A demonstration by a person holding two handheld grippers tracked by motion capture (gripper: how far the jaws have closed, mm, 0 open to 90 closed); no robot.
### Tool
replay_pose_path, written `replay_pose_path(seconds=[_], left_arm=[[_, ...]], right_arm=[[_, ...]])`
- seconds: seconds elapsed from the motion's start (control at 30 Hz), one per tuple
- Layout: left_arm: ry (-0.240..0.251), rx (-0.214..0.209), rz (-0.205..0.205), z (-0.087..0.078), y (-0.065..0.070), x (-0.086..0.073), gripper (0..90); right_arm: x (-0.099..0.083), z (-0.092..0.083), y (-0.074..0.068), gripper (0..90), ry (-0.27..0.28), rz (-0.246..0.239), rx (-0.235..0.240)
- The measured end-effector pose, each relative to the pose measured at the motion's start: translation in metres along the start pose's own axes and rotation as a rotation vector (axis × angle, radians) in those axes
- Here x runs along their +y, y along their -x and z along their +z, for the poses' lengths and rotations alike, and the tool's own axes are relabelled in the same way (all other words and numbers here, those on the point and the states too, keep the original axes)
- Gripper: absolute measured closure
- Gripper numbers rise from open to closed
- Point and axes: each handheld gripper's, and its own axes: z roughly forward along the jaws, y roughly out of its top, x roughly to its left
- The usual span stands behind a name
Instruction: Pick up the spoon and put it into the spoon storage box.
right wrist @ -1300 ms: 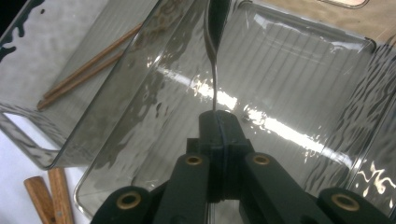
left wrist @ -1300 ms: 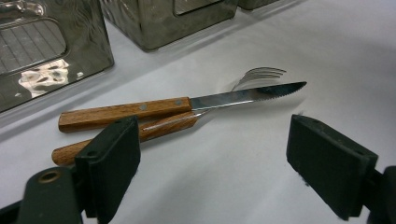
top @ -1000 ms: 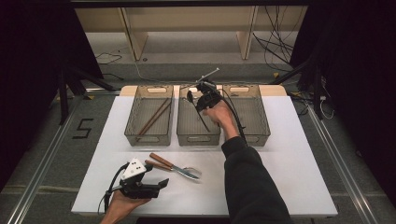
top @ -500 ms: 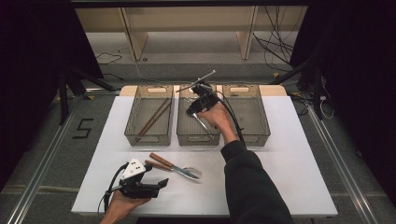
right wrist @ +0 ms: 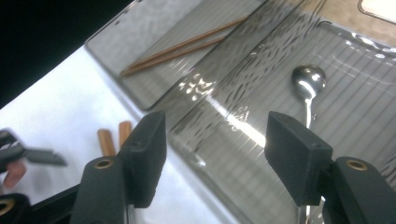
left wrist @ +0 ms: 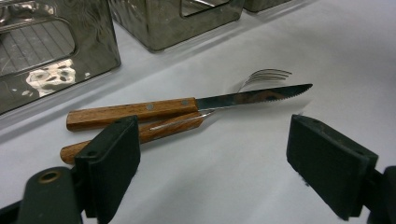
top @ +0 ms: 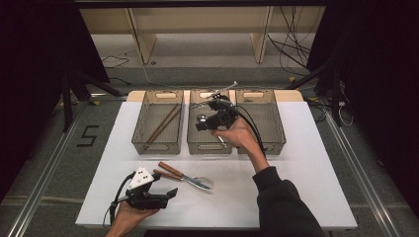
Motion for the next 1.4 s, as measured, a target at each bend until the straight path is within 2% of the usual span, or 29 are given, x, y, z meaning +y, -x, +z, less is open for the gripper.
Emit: replay_pose_path(seconds=[0.2,0.43,0.7,0.87,1.3,1.4], left_arm=[[-0.004,0.0,-0.001,0.0,-0.002,0.0,17.3],[-0.004,0.01,0.0,0.0,-0.003,0.001,17.2],[0.001,0.024,-0.003,-0.004,-0.009,0.007,16.8],[-0.003,0.03,0.013,-0.007,-0.012,0.014,16.8],[-0.018,0.044,0.032,-0.006,-0.02,0.037,19.7],[-0.024,0.044,0.032,-0.003,-0.021,0.04,19.7]], right_arm=[[-0.019,-0.016,-0.012,36.3,0.032,-0.028,0.04],[-0.044,-0.029,-0.024,33.4,0.054,-0.079,0.037],[-0.077,-0.044,-0.031,30.6,0.092,-0.109,0.052],[-0.098,-0.053,-0.034,29.9,0.103,-0.117,0.051],[-0.157,-0.072,-0.034,28.1,0.19,-0.081,0.046],[-0.171,-0.078,-0.031,28.1,0.23,-0.062,0.039]])
